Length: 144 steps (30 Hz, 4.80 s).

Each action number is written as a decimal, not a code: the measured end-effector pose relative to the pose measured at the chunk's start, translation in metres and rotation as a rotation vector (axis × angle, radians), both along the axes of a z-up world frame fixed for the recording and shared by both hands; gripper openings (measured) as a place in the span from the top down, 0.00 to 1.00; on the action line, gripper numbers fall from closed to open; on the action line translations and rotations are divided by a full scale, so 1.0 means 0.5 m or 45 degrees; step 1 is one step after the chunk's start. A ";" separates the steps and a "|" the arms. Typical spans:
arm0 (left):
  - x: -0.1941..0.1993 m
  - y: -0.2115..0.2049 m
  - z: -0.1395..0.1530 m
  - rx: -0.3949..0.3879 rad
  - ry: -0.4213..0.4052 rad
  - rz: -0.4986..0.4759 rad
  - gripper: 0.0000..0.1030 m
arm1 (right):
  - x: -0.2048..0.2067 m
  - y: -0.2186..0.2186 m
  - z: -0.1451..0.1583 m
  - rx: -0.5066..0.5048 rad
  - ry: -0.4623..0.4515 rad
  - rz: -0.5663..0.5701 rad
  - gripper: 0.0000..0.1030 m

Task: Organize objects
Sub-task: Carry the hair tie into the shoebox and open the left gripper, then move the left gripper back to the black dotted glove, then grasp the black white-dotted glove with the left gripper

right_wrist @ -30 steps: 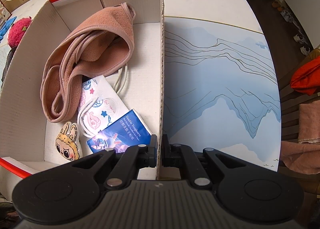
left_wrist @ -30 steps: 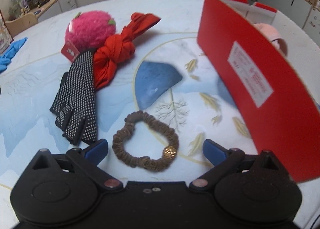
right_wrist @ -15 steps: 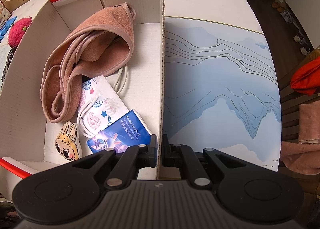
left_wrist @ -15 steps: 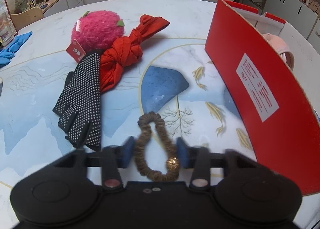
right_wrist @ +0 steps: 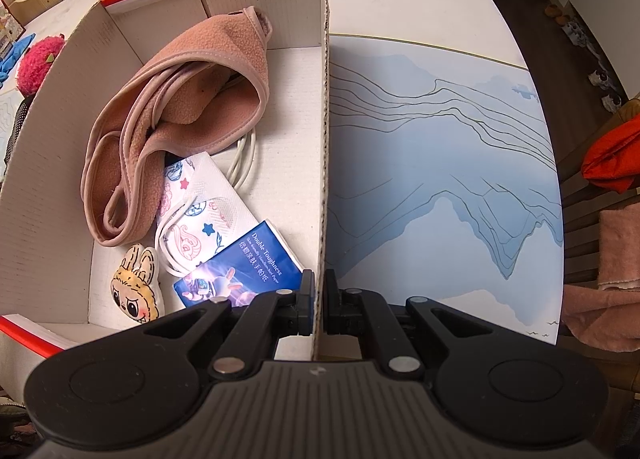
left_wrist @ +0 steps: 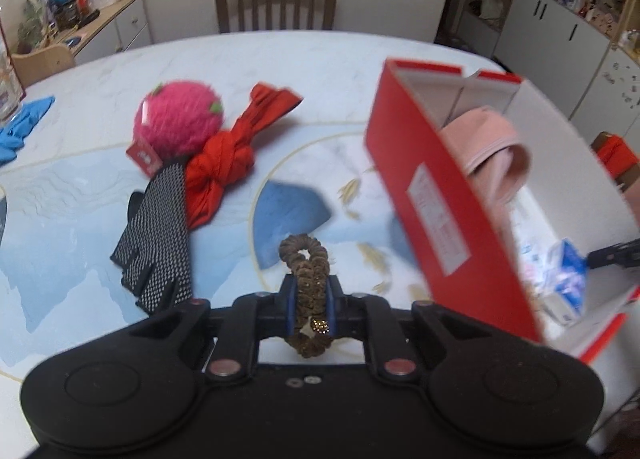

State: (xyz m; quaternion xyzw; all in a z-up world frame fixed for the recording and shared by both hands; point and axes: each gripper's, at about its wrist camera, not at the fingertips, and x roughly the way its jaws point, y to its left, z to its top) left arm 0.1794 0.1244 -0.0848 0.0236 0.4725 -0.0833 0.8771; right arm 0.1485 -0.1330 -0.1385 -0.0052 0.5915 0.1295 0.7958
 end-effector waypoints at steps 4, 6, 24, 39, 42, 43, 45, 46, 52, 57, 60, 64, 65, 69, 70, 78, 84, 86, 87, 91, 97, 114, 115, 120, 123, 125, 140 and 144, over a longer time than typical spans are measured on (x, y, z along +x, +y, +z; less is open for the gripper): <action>-0.009 -0.026 0.038 -0.015 -0.017 -0.054 0.89 | 0.000 -0.001 0.000 0.001 -0.001 -0.001 0.97; -0.011 -0.041 0.055 -0.025 -0.024 -0.084 0.89 | 0.000 -0.001 0.000 0.002 -0.002 0.000 0.97; 0.014 -0.243 0.121 -0.061 -0.115 -0.425 0.88 | -0.003 -0.003 0.002 0.006 -0.016 0.007 0.97; 0.064 -0.377 0.023 0.047 0.015 -0.605 0.88 | -0.003 -0.004 0.002 0.008 -0.025 0.016 0.97; 0.073 -0.395 0.006 0.071 0.028 -0.611 0.88 | -0.004 -0.005 0.002 0.007 -0.026 0.017 0.97; 0.076 -0.400 0.000 0.074 0.035 -0.611 0.88 | -0.003 -0.005 0.002 0.007 -0.026 0.016 0.97; 0.081 -0.409 -0.011 0.083 0.045 -0.617 0.88 | -0.003 -0.005 0.002 0.006 -0.026 0.017 0.97; 0.084 -0.414 -0.017 0.090 0.050 -0.620 0.88 | -0.003 -0.005 0.002 0.006 -0.027 0.018 0.97; 0.091 -0.433 -0.064 0.147 0.118 -0.644 0.88 | -0.003 -0.004 0.002 0.005 -0.027 0.022 0.97; 0.096 -0.435 -0.098 0.186 0.197 -0.659 0.87 | -0.003 -0.003 0.002 0.004 -0.029 0.026 0.96; 0.096 -0.432 -0.107 0.192 0.221 -0.660 0.85 | -0.002 -0.002 0.001 0.004 -0.029 0.026 0.96; 0.099 -0.427 -0.107 0.186 0.237 -0.656 0.80 | -0.002 -0.001 0.000 0.004 -0.029 0.026 0.96; 0.099 -0.426 -0.107 0.183 0.239 -0.656 0.79 | -0.002 -0.001 0.000 0.003 -0.029 0.027 0.96; 0.098 -0.416 -0.096 0.151 0.237 -0.649 0.76 | -0.002 -0.001 0.000 0.003 -0.029 0.027 0.97; 0.097 -0.421 -0.094 0.147 0.232 -0.649 0.75 | -0.003 -0.001 0.000 0.002 -0.030 0.028 0.97; 0.078 -0.410 -0.058 0.083 0.167 -0.621 0.58 | -0.003 0.001 0.000 0.004 -0.030 0.029 0.97; 0.059 -0.396 -0.020 0.034 0.099 -0.613 0.39 | -0.003 0.000 0.000 0.002 -0.029 0.030 0.97; 0.055 -0.390 -0.011 0.018 0.090 -0.606 0.38 | -0.003 0.000 0.000 0.002 -0.030 0.032 0.97; 0.054 -0.386 -0.008 0.009 0.087 -0.601 0.37 | -0.003 0.000 0.000 0.003 -0.030 0.031 0.97; 0.048 -0.376 0.008 -0.014 0.058 -0.585 0.26 | -0.003 0.001 -0.002 0.003 -0.029 0.030 0.97; 0.038 -0.353 0.026 -0.016 0.020 -0.550 0.21 | -0.003 0.001 -0.004 0.001 -0.029 0.034 0.97; 0.022 -0.174 0.085 -0.053 -0.106 -0.250 0.01 | 0.000 0.003 -0.005 -0.002 -0.012 0.027 0.97; 0.023 -0.155 0.083 -0.050 -0.112 -0.218 0.01 | 0.001 0.003 -0.005 -0.004 -0.010 0.024 0.97; 0.031 -0.052 0.044 0.047 -0.109 -0.031 0.01 | 0.003 0.004 -0.007 -0.009 0.001 0.012 0.97; 0.042 0.007 0.012 0.105 -0.083 0.086 0.01 | 0.004 0.003 -0.007 -0.009 0.005 0.004 0.97; 0.050 0.039 -0.008 0.141 -0.067 0.146 0.01 | 0.005 0.004 -0.007 -0.012 0.007 0.000 0.97; 0.129 0.138 -0.110 0.291 0.019 0.245 0.02 | 0.005 0.011 -0.008 -0.047 0.019 -0.028 0.97; 0.140 0.145 -0.130 0.269 0.050 0.232 0.03 | 0.006 0.013 -0.008 -0.053 0.021 -0.032 0.97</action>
